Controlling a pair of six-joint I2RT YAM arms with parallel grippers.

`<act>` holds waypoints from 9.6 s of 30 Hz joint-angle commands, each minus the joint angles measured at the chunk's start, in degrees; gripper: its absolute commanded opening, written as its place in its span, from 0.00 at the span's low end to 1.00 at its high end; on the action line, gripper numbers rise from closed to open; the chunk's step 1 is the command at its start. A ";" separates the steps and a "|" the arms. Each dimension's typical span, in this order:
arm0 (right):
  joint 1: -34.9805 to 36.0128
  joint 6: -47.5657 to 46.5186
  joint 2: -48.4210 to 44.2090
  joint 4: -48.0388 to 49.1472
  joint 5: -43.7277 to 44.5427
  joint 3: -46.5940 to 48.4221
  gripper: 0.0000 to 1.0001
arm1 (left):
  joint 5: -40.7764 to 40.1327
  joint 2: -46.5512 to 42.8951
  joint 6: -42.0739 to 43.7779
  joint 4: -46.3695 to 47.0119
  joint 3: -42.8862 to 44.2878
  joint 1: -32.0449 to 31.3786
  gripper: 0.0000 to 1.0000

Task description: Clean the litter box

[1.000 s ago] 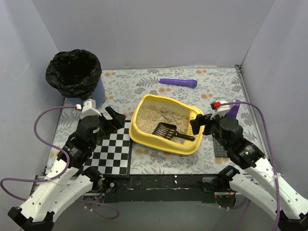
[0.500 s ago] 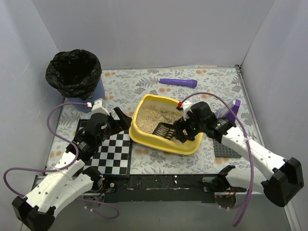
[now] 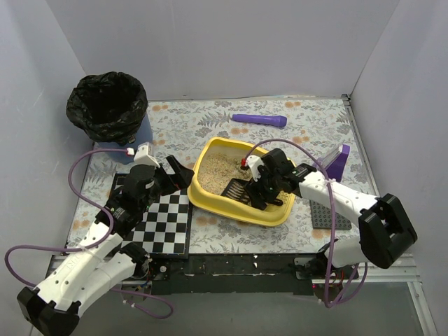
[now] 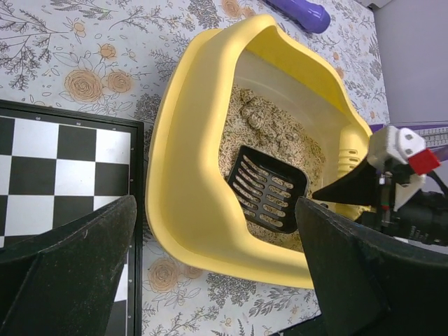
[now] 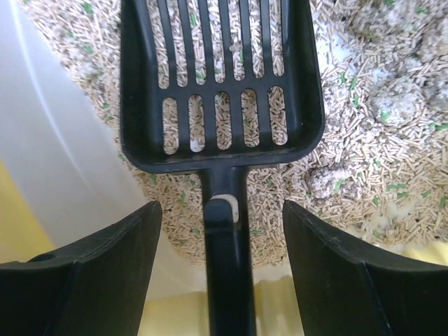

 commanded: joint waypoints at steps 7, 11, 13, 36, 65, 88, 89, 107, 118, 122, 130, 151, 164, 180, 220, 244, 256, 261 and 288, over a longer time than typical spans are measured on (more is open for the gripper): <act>0.61 -5.25 6.46 -4.30 -2.40 2.29 0.58 | -0.02 -2.17 1.58 0.73 -0.48 0.19 0.98; 0.79 -4.99 6.20 -5.44 -2.31 3.35 0.38 | -0.28 -0.94 1.75 0.47 0.14 0.19 0.98; 0.88 -4.55 4.72 -6.05 -1.71 4.57 0.29 | -0.55 -0.24 1.66 0.38 0.31 0.19 0.98; 0.88 4.78 -19.54 3.69 -1.96 2.65 0.01 | 21.07 4.50 2.02 19.62 1.37 0.19 0.98; 0.88 17.47 -31.32 13.71 8.47 -1.04 0.85 | 37.61 9.88 -9.49 35.09 -3.63 0.89 0.00; 0.79 57.77 -46.71 20.47 20.99 -5.08 0.80 | 33.55 0.64 -12.57 41.34 -9.00 2.04 0.00; 0.79 58.38 -46.62 22.84 19.58 -5.96 0.80 | 33.82 0.82 -12.75 41.17 -8.92 2.04 0.00; 0.79 54.52 -42.40 34.20 9.46 -5.17 0.75 | 35.31 0.82 -13.37 41.96 -10.15 2.04 0.00; 0.79 59.09 -39.15 35.16 3.22 -5.88 0.45 | 32.77 2.40 -13.81 40.46 -9.70 2.04 0.00; 0.88 58.82 -39.33 34.46 3.92 -5.79 0.12 | 33.64 2.58 -14.07 41.34 -10.23 2.04 0.00; 0.79 56.28 -37.13 31.22 1.28 -3.68 0.01 | 33.11 3.98 -13.72 41.00 -9.54 2.04 0.12; 0.79 36.33 -45.04 18.38 34.15 -7.98 0.01 | 7.98 17.15 -4.06 -0.06 1.80 1.86 0.89; 0.88 26.05 -48.20 16.18 30.91 -10.27 0.01 | 9.12 34.03 9.91 10.74 9.01 1.51 0.34; 0.79 24.38 -42.24 8.19 29.58 -5.72 0.01 | 18.95 52.94 39.10 30.01 19.91 5.90 0.13; 16.87 41.72 21.25 -18.43 64.70 38.44 0.01 | 7.10 26.31 0.61 18.66 3.30 2.39 0.98; 13.98 59.96 -3.99 -22.05 61.42 19.00 0.01 | 6.13 28.59 6.93 15.85 9.10 2.39 0.98; 7.03 76.56 -3.11 -23.74 50.07 13.29 0.01 | 11.76 35.80 17.22 19.02 13.67 2.39 0.98; 5.98 78.86 -5.84 -15.04 43.14 6.79 0.01 | 13.86 36.68 17.92 19.89 13.32 2.48 0.98; 5.45 96.34 12.52 -2.73 55.76 0.36 0.01 | 19.84 38.08 11.42 24.64 7.17 2.39 0.98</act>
